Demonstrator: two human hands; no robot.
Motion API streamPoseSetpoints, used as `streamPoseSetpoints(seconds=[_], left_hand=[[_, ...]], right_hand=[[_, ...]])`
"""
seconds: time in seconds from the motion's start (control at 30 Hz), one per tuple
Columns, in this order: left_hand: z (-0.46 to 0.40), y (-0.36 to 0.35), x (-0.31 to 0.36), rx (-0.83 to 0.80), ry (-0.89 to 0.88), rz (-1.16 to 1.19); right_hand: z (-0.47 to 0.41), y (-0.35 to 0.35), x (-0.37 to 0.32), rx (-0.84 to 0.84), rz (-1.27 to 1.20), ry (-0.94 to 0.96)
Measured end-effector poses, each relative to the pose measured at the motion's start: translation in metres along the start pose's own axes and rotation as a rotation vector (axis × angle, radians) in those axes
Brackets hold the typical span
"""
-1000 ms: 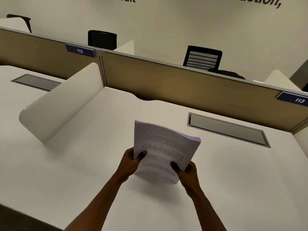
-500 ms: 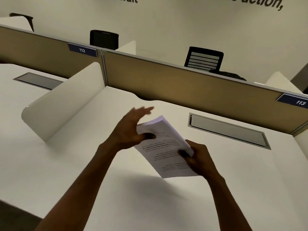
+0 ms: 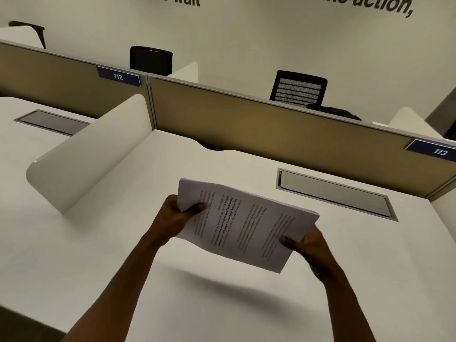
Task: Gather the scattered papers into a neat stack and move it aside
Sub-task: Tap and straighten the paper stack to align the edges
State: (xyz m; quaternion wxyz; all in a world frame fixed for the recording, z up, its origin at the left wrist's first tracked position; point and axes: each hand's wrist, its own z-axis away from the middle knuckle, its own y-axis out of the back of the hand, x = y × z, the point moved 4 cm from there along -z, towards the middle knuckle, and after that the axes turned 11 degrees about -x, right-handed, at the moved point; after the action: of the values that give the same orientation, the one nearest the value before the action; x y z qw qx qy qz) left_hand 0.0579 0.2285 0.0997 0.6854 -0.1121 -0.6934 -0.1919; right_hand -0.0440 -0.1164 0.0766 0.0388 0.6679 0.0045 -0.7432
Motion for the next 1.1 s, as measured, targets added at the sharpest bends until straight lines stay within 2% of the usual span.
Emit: streamPoseSetpoints(seconds=[0.07, 0.2, 0.43, 1.1], left_hand=[[-0.002, -0.006, -0.013, -0.023, 0.024, 0.029], [-0.003, -0.012, -0.038, -0.034, 0.059, 0.021], [0.008, -0.015, -0.089, -0.027, 0.155, 0.047], [0.008, -0.021, -0.103, 0.041, 0.171, 0.12]], right_hand=[[-0.001, -0.011, 0.009, -0.017, -0.036, 0.024], [-0.004, -0.018, 0.024, 0.142, -0.12, 0.043], [0.003, -0.036, 0.07, 0.174, -0.043, -0.105], [-0.002, -0.036, 0.081, 0.199, 0.002, -0.097]])
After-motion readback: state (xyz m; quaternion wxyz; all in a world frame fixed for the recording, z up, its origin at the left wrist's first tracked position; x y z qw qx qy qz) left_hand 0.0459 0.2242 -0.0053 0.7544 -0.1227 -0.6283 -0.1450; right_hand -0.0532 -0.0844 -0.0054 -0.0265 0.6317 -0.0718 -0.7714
